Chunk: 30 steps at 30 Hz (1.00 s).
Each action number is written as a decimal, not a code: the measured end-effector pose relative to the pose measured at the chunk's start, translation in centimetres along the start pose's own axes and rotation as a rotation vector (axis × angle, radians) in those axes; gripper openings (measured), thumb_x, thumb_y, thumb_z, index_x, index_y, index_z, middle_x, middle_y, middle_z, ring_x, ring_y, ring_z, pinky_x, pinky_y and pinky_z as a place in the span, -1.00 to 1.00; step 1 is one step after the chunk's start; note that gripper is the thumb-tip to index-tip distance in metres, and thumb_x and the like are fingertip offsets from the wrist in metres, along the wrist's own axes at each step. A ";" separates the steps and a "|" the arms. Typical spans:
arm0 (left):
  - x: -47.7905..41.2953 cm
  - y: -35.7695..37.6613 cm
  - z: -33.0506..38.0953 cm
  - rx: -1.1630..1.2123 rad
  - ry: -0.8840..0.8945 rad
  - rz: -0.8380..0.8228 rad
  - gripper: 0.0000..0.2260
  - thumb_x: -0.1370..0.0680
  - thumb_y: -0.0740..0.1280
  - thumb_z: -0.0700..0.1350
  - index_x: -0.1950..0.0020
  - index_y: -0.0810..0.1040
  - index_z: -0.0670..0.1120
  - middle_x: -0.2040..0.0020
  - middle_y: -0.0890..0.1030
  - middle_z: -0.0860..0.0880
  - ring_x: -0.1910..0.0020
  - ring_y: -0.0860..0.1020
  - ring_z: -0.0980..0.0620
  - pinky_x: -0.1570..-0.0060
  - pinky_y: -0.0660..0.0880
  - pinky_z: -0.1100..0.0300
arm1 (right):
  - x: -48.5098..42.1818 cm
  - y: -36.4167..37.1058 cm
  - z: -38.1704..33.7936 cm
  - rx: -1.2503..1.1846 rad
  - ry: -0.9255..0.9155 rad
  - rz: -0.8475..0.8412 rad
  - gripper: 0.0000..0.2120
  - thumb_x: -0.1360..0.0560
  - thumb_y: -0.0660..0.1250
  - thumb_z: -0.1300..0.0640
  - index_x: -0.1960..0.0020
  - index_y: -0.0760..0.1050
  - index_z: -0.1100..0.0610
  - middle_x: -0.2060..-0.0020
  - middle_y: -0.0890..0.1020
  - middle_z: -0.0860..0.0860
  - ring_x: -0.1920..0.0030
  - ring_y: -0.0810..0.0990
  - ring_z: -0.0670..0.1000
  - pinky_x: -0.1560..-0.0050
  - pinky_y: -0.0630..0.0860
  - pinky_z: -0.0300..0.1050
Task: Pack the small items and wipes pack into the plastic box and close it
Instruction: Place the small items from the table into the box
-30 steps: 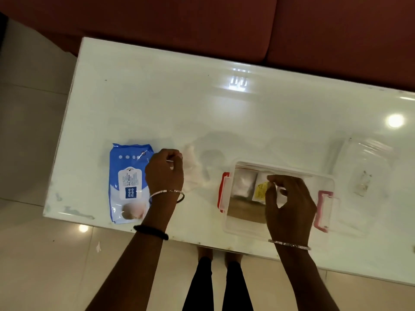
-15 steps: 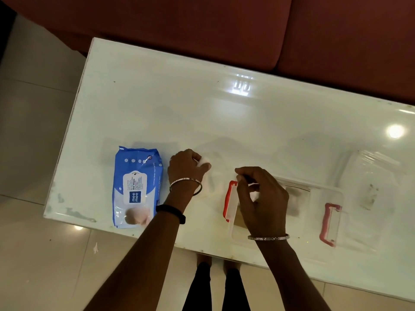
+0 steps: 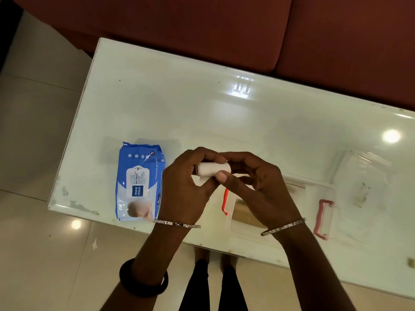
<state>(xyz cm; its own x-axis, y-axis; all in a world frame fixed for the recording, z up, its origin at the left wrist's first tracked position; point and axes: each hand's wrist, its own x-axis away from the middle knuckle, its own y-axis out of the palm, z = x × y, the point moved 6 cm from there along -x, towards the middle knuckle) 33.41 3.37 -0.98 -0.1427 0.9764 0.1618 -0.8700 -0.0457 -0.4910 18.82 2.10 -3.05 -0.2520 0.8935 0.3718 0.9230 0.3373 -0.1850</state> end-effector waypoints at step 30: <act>3.9 -5.6 8.1 0.498 -0.169 -0.028 -0.70 -0.49 0.39 -0.26 -0.20 0.57 -0.07 0.02 0.69 -0.01 0.10 0.69 0.11 0.13 0.57 0.36 | 3.8 -3.2 -10.6 -0.147 -0.160 -0.022 -0.65 -0.50 0.36 0.08 -0.28 0.52 0.07 -0.14 0.66 -0.03 -0.15 0.64 -0.05 -0.08 0.58 -0.21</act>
<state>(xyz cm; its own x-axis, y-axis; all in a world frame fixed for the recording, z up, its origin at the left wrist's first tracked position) 33.87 5.73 9.32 -0.1549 0.9328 0.3253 -0.9876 -0.1551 -0.0254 18.01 1.31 8.63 -0.3043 0.9260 0.2232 0.9464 0.3205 -0.0392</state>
